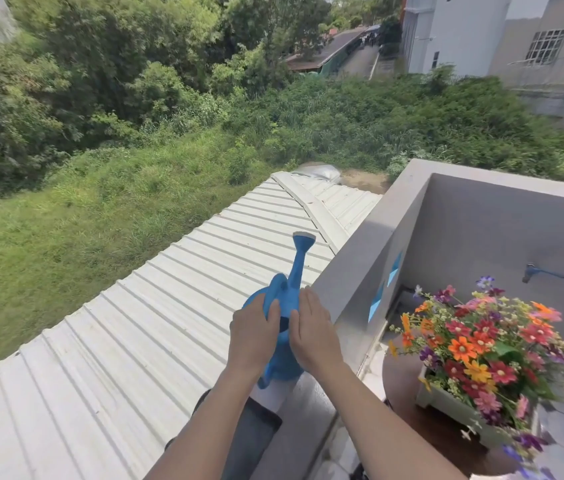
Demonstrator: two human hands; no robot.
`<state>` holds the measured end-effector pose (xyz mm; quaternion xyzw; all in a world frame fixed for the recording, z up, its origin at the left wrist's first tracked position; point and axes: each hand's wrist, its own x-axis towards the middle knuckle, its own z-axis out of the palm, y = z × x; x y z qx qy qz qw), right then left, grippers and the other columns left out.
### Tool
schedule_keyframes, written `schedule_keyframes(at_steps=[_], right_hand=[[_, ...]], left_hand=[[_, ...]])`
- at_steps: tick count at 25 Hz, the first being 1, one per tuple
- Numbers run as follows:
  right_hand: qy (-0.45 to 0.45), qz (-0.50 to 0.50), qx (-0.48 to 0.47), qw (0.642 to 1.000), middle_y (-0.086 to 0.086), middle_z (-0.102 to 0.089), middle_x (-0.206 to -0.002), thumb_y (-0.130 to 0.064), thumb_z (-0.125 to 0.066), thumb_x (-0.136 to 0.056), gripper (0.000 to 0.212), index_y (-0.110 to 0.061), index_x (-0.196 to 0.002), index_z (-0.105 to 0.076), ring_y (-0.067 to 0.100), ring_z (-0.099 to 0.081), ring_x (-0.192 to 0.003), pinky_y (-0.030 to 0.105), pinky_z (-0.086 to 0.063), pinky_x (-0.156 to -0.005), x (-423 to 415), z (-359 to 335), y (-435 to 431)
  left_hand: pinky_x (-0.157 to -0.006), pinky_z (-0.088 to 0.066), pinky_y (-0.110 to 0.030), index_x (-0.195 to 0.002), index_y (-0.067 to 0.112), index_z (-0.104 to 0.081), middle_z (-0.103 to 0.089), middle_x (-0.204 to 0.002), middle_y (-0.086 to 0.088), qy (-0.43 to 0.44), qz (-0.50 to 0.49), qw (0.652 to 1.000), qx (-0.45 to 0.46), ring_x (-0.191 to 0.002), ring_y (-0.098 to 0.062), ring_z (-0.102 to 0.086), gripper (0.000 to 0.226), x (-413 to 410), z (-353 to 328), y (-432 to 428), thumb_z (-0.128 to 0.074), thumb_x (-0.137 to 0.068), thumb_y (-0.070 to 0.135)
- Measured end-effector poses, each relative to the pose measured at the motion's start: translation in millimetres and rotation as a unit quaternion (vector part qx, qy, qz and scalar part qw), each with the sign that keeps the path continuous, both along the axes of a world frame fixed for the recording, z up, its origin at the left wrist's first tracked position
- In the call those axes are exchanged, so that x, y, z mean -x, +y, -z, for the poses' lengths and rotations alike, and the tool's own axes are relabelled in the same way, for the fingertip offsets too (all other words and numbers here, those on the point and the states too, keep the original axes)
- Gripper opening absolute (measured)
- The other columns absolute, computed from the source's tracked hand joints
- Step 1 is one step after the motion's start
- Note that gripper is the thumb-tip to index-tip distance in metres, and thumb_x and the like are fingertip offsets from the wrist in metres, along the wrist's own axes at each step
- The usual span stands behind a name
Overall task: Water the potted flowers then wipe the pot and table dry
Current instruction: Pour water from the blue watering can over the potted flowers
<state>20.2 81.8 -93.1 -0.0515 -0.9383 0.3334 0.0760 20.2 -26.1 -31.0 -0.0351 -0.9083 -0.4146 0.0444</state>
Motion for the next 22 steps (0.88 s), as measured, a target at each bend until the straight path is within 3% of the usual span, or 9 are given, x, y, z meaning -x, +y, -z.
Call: schedule_keyframes(at_steps=[3, 6, 10, 13, 15, 18, 22], right_hand=[[0.004, 0.068, 0.013, 0.998, 0.010, -0.014, -0.158, -0.036, -0.004, -0.090, 0.067, -0.005, -0.149, -0.014, 0.021, -0.011, -0.146, 0.034, -0.007, -0.118, -8.6, -0.3, -11.8], [0.011, 0.088, 0.000, 0.996, 0.010, -0.011, -0.159, -0.040, 0.005, -0.085, 0.076, -0.003, -0.149, -0.012, 0.020, -0.007, -0.147, 0.033, -0.003, -0.118, -10.0, -4.0, -8.5], [0.009, 0.081, 0.013, 0.997, 0.009, -0.009, -0.159, -0.037, -0.002, -0.090, 0.068, -0.004, -0.149, -0.010, 0.019, -0.006, -0.147, 0.032, -0.002, -0.118, -8.9, -8.4, 0.6], [-0.001, 0.063, 0.021, 0.998, 0.006, -0.005, -0.160, -0.028, -0.016, -0.100, 0.055, -0.006, -0.150, -0.008, 0.016, -0.002, -0.147, 0.030, 0.001, -0.117, -7.9, -10.6, 5.8], [0.002, 0.053, 0.021, 0.998, 0.004, -0.003, -0.160, -0.027, -0.020, -0.102, 0.053, -0.008, -0.150, -0.008, 0.014, 0.000, -0.147, 0.028, 0.003, -0.116, -7.9, -11.7, 7.6], [-0.007, 0.050, 0.017, 0.999, 0.004, 0.000, -0.160, -0.029, -0.020, -0.102, 0.054, -0.008, -0.150, -0.006, 0.014, 0.002, -0.147, 0.027, 0.004, -0.116, -6.9, -15.6, 8.2], [-0.033, 0.077, 0.038, 0.996, 0.004, 0.005, -0.160, -0.033, -0.018, -0.102, 0.057, -0.008, -0.150, -0.001, 0.014, 0.007, -0.147, 0.029, 0.004, -0.116, -14.6, -27.2, 9.2]], left_hand=[[-0.054, -0.037, -0.020, -0.074, 0.018, -0.055, -0.050, -0.056, 0.002, -0.014, 0.054, 0.998, -0.007, -0.054, -0.015, -0.045, 0.023, 10.3, -3.1, -10.2, -0.050, -0.094, 0.028], [-0.065, -0.046, -0.032, -0.095, 0.021, -0.063, -0.063, -0.069, -0.004, -0.020, 0.074, 0.997, 0.003, -0.062, -0.016, -0.054, 0.018, 12.7, -8.6, -7.3, -0.049, -0.094, 0.032], [-0.068, -0.047, -0.025, -0.112, 0.027, -0.059, -0.063, -0.074, 0.012, 0.046, 0.015, 0.998, -0.036, -0.070, -0.006, -0.059, 0.020, -8.9, -3.4, 5.4, -0.049, -0.095, 0.031], [-0.054, -0.038, -0.016, -0.092, 0.020, -0.064, -0.051, -0.052, 0.010, 0.101, -0.028, 0.993, -0.052, -0.051, -0.009, -0.048, 0.015, -7.9, 2.3, 12.3, -0.053, -0.094, 0.029], [-0.048, -0.035, -0.022, -0.077, 0.009, -0.062, -0.049, -0.049, 0.002, 0.106, -0.027, 0.992, -0.069, -0.048, -0.007, -0.040, 0.021, -2.0, 3.1, 11.5, -0.060, -0.091, 0.026], [-0.058, -0.042, -0.028, -0.080, 0.002, -0.067, -0.063, -0.064, -0.016, 0.113, -0.013, 0.990, -0.079, -0.053, -0.018, -0.047, 0.020, 6.8, -0.9, 8.6, -0.067, -0.086, 0.021], [-0.057, -0.041, -0.024, -0.087, 0.006, -0.070, -0.065, -0.063, -0.014, 0.111, 0.037, 0.991, -0.060, -0.058, -0.028, -0.057, 0.016, 12.8, -11.4, 11.3, -0.065, -0.087, 0.022]])
